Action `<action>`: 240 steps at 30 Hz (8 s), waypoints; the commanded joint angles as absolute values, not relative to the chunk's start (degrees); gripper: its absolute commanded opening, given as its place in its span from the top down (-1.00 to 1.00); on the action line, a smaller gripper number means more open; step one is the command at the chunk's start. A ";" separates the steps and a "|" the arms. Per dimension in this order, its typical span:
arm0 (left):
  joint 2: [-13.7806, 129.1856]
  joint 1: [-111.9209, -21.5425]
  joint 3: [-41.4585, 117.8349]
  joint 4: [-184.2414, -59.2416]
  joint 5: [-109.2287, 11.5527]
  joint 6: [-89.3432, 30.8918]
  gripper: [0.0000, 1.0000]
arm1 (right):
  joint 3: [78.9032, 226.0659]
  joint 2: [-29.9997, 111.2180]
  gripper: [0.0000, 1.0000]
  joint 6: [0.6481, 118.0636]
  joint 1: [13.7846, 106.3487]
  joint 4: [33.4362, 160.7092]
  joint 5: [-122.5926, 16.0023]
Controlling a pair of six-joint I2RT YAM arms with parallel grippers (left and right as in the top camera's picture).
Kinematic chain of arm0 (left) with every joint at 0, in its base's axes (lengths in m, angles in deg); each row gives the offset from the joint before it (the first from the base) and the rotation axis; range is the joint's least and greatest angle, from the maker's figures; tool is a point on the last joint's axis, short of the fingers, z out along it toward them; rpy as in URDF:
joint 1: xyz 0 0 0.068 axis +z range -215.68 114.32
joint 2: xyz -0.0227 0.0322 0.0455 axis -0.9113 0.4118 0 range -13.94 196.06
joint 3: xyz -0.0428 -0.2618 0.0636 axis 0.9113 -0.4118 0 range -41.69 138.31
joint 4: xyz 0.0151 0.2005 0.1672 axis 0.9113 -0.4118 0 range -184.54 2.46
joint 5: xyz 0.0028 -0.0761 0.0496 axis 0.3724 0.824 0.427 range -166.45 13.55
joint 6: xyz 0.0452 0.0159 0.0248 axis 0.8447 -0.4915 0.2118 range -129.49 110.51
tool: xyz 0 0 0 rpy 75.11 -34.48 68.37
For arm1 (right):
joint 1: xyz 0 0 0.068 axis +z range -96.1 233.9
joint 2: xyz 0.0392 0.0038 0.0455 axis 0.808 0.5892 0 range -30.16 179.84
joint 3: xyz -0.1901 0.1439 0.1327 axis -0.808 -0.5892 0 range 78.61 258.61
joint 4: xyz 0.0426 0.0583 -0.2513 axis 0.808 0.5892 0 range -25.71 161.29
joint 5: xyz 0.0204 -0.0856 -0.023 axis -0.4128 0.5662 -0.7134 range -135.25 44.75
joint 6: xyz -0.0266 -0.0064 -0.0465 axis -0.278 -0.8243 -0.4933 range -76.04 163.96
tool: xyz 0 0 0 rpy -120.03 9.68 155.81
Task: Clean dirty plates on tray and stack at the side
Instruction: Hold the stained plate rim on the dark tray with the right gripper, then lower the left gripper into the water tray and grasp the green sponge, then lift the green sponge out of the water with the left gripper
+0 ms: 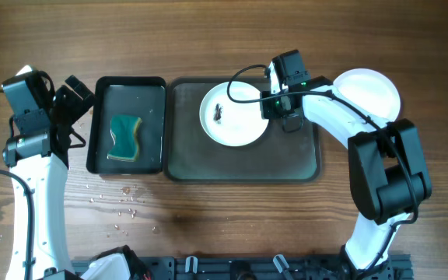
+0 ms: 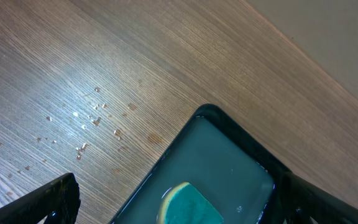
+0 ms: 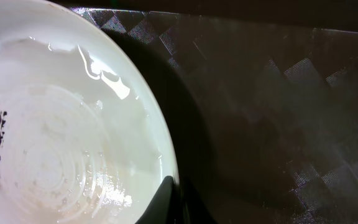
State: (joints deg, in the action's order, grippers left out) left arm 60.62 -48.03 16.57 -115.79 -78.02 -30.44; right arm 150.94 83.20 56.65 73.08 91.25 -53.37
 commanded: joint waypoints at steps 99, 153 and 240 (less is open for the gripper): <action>82.94 -62.57 16.27 -126.85 -83.37 -18.64 -0.23 | 150.88 82.10 0.83 54.48 73.37 90.85 -52.54; 64.97 -62.57 16.29 -122.50 -82.30 -19.12 0.92 | 150.86 82.10 0.75 54.50 73.37 90.88 -52.54; 69.60 -62.57 16.29 -120.24 -75.83 -19.10 0.92 | 150.86 82.13 0.38 81.39 73.39 96.21 -60.30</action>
